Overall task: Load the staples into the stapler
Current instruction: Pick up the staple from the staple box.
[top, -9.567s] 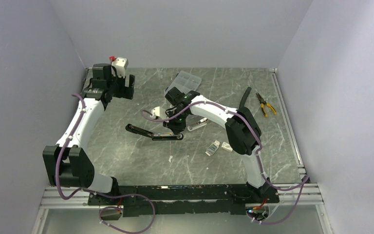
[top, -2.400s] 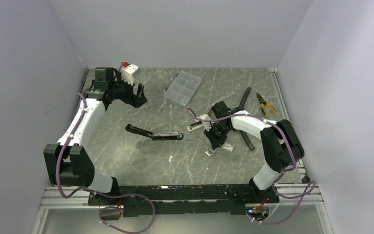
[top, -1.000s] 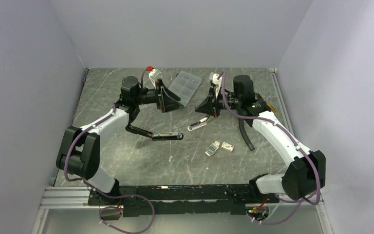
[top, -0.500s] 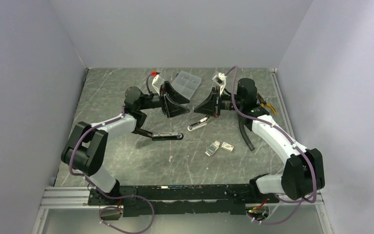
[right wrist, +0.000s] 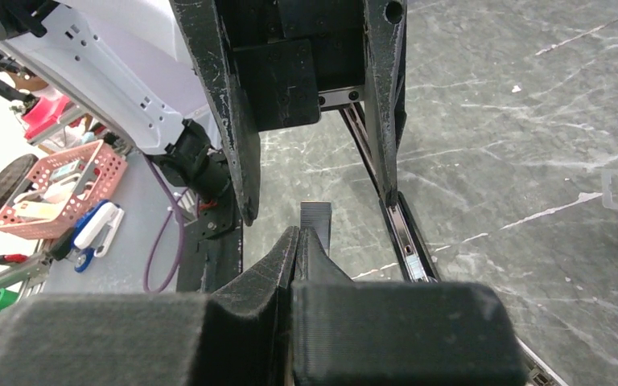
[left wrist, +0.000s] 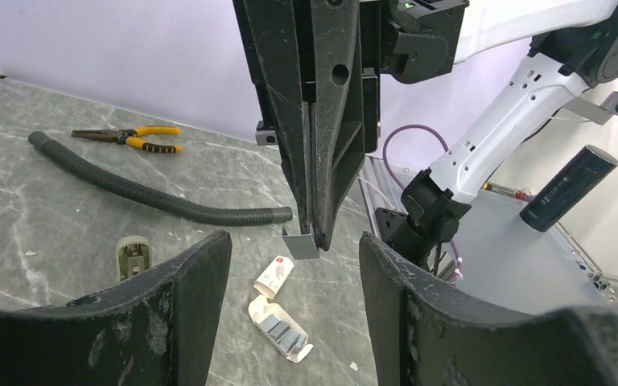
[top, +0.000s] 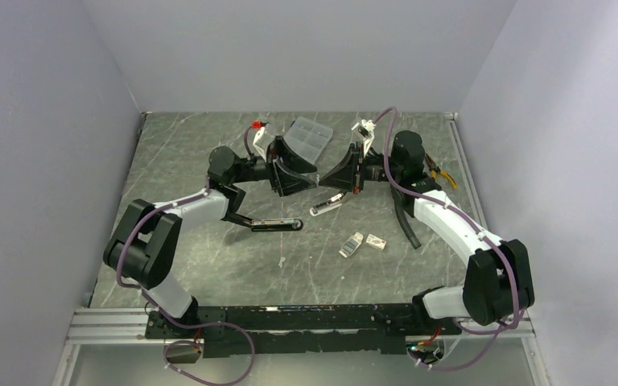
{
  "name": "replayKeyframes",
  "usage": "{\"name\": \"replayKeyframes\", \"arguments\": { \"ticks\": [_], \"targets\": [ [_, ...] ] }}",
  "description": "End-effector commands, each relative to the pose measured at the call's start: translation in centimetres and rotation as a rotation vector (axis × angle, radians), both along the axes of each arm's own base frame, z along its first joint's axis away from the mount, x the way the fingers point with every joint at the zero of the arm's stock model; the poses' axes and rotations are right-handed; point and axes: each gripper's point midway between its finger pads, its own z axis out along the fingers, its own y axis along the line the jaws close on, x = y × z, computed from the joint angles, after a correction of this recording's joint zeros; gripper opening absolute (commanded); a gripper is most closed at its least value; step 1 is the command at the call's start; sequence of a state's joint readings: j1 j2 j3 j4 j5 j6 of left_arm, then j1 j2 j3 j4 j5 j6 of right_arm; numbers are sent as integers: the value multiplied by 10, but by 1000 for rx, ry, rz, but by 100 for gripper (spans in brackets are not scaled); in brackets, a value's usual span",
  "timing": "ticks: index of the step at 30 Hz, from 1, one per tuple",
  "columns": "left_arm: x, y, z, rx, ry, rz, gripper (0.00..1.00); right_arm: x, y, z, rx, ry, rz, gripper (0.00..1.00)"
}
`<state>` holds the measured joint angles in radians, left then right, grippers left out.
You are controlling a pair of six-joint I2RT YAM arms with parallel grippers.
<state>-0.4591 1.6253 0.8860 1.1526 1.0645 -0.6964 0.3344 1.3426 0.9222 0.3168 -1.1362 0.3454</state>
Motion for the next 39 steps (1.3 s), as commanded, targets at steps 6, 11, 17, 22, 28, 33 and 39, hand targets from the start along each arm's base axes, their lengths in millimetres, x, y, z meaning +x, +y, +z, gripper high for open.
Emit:
{"name": "replayKeyframes", "arguments": {
  "ticks": [6, 11, 17, 22, 28, 33, 39],
  "targets": [
    [-2, -6, 5, -25, -44, -12, 58, -2, 0, 8, 30, -43, 26, 0],
    [-1, -7, 7, -32, -38, -17, 53, -2, 0, 5, 26, -40, 26, 0],
    [-1, -8, 8, -35, -32, -17, 47, -4, -1, 1, 19, -44, 31, 0],
    [0, -8, 8, -34, -26, -21, 41, -4, -1, 0, 17, -46, 30, 0],
    [-1, -10, 8, -31, -20, -33, 33, -3, -1, -1, 14, -44, 29, 0],
    [-4, -13, 8, -28, -18, -47, 28, -2, -1, -2, 11, -41, 24, 0],
    [-6, -14, 8, -30, -17, -62, 26, -2, -1, -3, 9, -40, 26, 0]
  ]
}}
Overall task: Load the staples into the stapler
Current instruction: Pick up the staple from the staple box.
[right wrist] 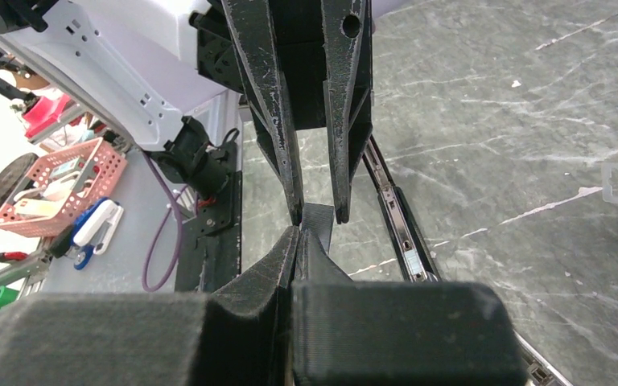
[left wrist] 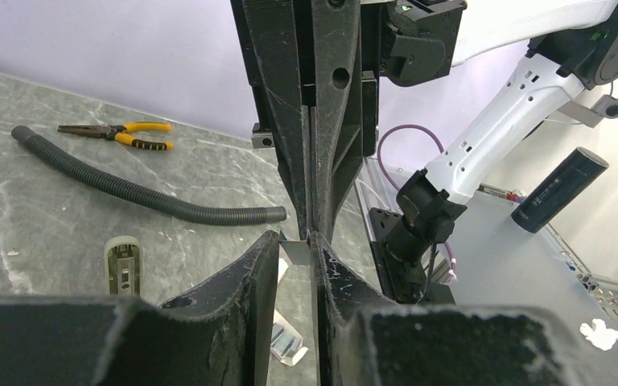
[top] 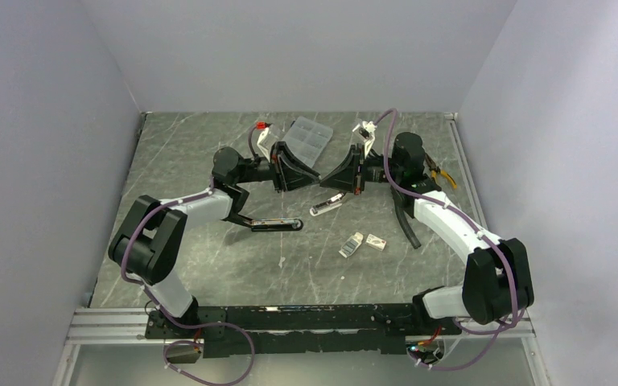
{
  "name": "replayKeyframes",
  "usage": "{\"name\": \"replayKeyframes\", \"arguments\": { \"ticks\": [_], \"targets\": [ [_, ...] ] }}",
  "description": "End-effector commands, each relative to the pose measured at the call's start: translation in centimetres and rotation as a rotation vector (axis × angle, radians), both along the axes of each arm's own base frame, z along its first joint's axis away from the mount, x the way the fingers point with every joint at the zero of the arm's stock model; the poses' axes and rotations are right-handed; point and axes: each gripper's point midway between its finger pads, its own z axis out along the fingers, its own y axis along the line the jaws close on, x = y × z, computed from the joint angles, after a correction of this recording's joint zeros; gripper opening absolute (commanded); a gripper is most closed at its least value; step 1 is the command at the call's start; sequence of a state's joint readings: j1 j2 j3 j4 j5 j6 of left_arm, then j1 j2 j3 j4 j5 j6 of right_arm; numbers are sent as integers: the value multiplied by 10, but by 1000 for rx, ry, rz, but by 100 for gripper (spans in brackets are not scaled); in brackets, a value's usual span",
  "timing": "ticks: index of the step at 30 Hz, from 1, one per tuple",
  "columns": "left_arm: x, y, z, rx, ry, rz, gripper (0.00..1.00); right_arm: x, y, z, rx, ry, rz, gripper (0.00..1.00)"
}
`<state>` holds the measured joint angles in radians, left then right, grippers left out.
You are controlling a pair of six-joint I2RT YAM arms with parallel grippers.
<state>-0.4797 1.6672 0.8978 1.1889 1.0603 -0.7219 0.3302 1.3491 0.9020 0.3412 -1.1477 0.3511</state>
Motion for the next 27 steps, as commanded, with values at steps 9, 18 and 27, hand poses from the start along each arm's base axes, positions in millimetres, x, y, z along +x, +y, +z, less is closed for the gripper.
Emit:
{"name": "replayKeyframes", "arguments": {
  "ticks": [9, 18, 27],
  "targets": [
    [-10, -5, 16, -34, -43, -65, 30, -2, 0, -1, -2, -47, 26, 0],
    [-15, -6, 17, -45, -54, -88, 39, -4, 1, -2, 3, -40, 47, 0],
    [-15, -5, 17, -50, -56, -82, 39, -5, 1, -1, 9, -39, 53, 0]
  ]
}}
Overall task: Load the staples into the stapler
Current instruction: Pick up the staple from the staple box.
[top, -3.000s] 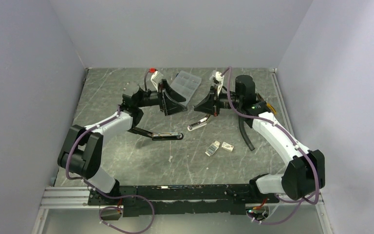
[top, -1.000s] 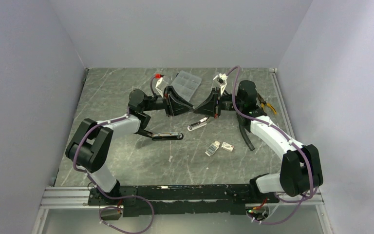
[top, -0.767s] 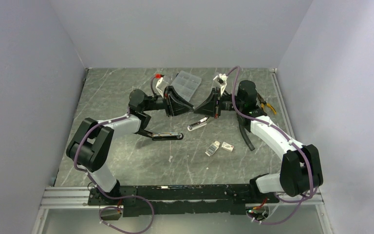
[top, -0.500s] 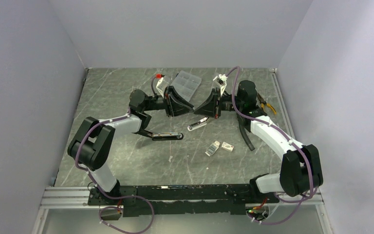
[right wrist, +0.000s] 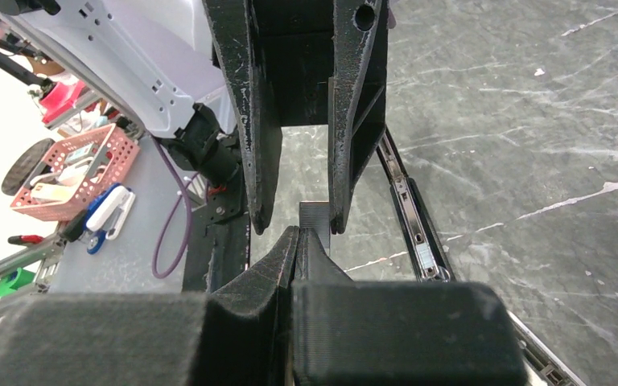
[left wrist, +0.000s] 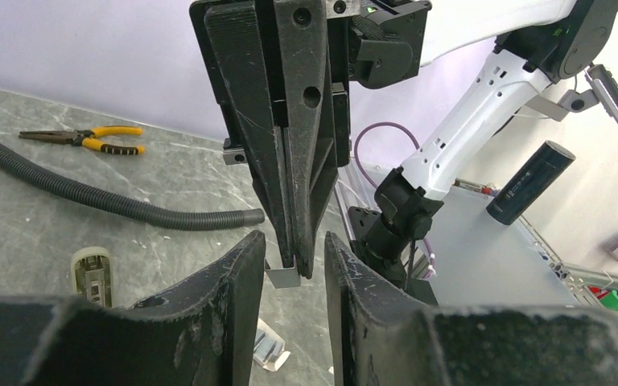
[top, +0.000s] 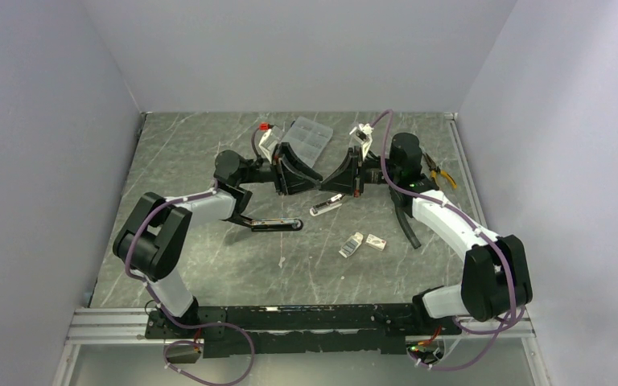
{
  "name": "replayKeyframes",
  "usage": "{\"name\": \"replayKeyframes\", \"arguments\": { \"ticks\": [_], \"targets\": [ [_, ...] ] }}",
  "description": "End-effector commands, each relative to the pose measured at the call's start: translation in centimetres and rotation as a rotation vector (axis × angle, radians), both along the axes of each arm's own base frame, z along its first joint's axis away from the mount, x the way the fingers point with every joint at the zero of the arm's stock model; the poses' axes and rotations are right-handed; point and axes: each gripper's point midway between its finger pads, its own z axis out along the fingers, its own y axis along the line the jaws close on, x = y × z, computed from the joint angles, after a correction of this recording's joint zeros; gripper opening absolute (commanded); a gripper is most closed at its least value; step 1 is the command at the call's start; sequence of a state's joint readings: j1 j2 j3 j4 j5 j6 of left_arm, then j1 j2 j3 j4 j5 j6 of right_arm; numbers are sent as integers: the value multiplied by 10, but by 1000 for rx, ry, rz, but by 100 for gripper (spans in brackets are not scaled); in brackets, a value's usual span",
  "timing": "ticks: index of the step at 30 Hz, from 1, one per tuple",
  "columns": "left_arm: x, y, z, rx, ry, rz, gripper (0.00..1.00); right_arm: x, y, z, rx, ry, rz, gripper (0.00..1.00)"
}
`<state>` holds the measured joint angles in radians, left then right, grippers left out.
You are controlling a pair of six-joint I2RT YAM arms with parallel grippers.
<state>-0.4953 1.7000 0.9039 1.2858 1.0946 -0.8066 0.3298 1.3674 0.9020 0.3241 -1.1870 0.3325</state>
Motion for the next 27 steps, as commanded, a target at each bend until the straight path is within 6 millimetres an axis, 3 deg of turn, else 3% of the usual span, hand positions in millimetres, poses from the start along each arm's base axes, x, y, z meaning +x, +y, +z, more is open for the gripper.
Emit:
{"name": "replayKeyframes", "arguments": {
  "ticks": [1, 5, 9, 20, 27],
  "targets": [
    [-4, -1, 15, -36, -66, -13, 41, 0, 0, 6, 19, -58, 13, 0],
    [-3, 2, 15, -43, -70, 20, 57, -4, -1, 8, 21, -71, 20, 0],
    [-3, 3, 16, -45, -64, 28, 62, -7, -2, 13, 30, -92, 26, 0],
    [3, 5, 11, -44, -40, 84, 59, -5, -8, 19, 31, -118, -7, 0],
    [4, 3, 14, -50, -31, 73, 49, 0, -8, 14, 23, -103, -15, 0]
  ]
}}
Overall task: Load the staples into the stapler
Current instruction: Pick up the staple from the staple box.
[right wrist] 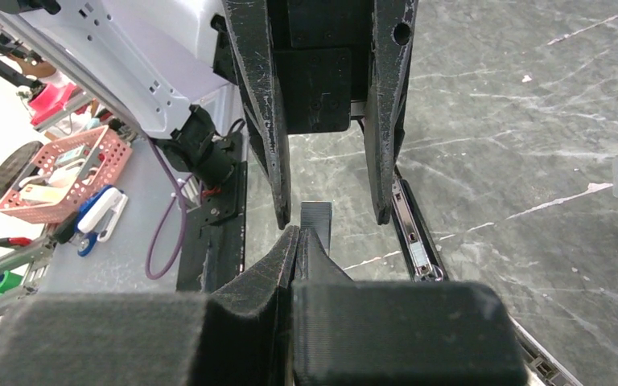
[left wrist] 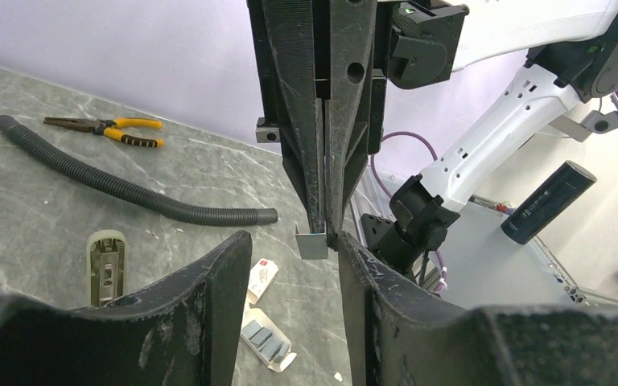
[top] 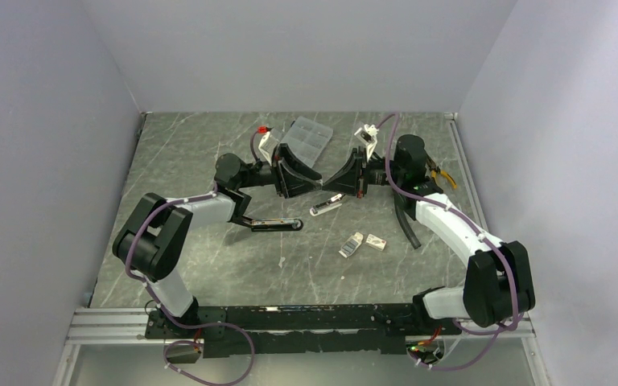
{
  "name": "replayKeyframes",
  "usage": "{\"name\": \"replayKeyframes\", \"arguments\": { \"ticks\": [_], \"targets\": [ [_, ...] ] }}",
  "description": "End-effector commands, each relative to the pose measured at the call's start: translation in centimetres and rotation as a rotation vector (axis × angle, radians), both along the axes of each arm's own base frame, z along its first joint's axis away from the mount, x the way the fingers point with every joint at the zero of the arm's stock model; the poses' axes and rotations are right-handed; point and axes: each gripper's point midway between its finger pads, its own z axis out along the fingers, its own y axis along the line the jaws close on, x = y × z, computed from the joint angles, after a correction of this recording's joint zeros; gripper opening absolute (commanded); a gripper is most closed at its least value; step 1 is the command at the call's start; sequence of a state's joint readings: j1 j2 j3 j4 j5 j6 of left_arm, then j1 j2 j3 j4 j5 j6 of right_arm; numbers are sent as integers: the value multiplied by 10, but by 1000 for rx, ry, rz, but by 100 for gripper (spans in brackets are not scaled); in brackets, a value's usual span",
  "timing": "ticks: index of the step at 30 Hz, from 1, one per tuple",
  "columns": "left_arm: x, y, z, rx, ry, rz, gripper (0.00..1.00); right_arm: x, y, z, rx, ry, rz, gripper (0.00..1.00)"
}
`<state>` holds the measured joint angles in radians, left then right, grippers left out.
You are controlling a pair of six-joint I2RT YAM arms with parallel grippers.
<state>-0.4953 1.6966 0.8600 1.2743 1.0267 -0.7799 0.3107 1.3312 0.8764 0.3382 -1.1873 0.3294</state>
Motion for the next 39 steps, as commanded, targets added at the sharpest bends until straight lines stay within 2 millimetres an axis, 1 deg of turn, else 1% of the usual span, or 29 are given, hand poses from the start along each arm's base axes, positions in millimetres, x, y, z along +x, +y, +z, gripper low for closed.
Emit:
{"name": "replayKeyframes", "arguments": {
  "ticks": [1, 5, 20, 27, 39],
  "targets": [
    [-5, 2, 25, -46, -67, 6, 47, 2, -1, 9, 11, -74, 0, 0],
    [-5, 2, 26, -47, -68, 5, 42, 5, -1, 5, 5, -69, -13, 0],
    [-2, 1, 27, -50, -46, -1, 34, 11, -1, 1, -9, -62, -33, 0],
    [-1, -1, 25, -42, -41, -1, 32, 11, -1, 1, -5, -57, -31, 0],
    [1, -5, 20, -25, -27, -2, 27, 10, -2, 3, -4, -69, -33, 0]
  ]
}}
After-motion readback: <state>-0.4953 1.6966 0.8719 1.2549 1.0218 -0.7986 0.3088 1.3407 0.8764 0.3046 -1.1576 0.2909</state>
